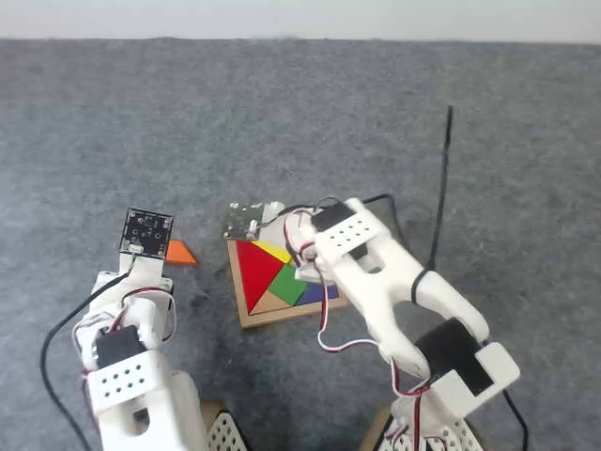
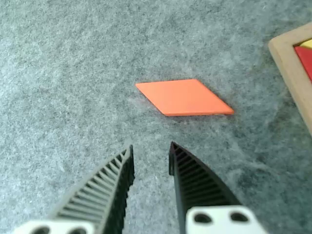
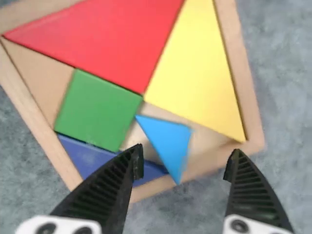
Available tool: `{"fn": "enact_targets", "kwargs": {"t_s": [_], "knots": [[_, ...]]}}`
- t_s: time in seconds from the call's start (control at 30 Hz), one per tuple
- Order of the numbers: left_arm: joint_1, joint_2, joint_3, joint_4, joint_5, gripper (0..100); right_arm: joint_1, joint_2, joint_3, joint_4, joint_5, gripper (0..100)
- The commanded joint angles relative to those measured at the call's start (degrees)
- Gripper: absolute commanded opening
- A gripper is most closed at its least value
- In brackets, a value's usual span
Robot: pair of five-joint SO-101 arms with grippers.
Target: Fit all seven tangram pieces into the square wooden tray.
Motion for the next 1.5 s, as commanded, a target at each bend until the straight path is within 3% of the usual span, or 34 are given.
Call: {"fn": "enact_targets", "kwargs": {"t_s": [0.0, 0.53, 0.9, 1.13, 1.47], "knots": [[0.0, -1.2, -1.0, 0.1, -0.5, 12, -0.9, 1.6, -2.9, -1.1, -0.7, 27.6], [0.0, -1.2, -1.0, 0.1, -0.5, 12, 2.0, 9.5, -6.9, -0.6, 3.6, 24.7], [0.0, -1.2, -1.0, 0.1, -0.5, 12, 2.2, 5.3, -8.8, 4.7, 3.3, 20.3], [0.0, -1.2, -1.0, 0.1, -0.5, 12, 2.3, 3.0, -8.8, 4.8, 0.4, 8.5], [0.0, -1.2, -1.0, 0.1, -0.5, 12, 2.3, 2.9, -14.8, 10.7, -5.5, 6.4]]}}
